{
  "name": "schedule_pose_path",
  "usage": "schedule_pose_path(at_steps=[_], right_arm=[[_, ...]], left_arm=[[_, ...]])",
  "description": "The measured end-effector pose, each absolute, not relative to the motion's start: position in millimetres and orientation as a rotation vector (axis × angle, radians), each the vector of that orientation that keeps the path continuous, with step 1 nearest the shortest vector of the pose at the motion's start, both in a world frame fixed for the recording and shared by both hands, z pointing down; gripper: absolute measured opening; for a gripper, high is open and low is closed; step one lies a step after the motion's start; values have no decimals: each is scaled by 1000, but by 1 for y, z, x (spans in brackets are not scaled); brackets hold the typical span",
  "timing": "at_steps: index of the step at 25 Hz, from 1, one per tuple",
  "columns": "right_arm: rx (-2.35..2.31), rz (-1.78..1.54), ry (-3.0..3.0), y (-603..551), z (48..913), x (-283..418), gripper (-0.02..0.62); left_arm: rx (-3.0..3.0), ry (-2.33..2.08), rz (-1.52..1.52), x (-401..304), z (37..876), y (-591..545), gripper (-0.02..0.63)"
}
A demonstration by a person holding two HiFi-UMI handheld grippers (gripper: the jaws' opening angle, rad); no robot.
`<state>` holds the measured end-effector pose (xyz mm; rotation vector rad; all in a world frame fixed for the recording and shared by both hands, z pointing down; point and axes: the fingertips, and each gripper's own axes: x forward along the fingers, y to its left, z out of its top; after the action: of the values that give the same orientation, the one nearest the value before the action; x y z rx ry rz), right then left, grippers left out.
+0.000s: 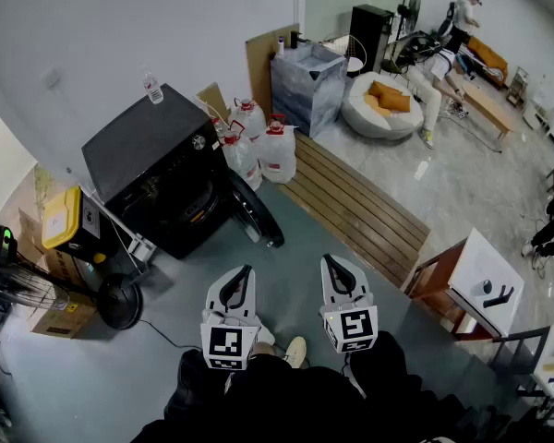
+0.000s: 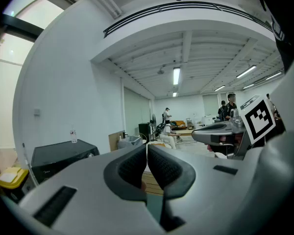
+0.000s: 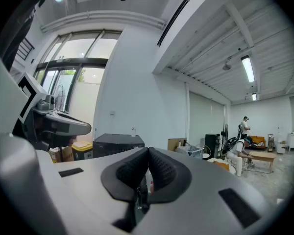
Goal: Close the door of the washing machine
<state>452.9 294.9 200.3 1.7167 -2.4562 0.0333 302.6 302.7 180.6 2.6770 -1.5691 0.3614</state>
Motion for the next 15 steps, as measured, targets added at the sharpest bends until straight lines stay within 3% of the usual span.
schedule_pose_path(at_steps=[15], right_arm=[[1695,57,-2463,235,208,413,15]], left_arm=[[2623,-1585,379,261,193,248,29]])
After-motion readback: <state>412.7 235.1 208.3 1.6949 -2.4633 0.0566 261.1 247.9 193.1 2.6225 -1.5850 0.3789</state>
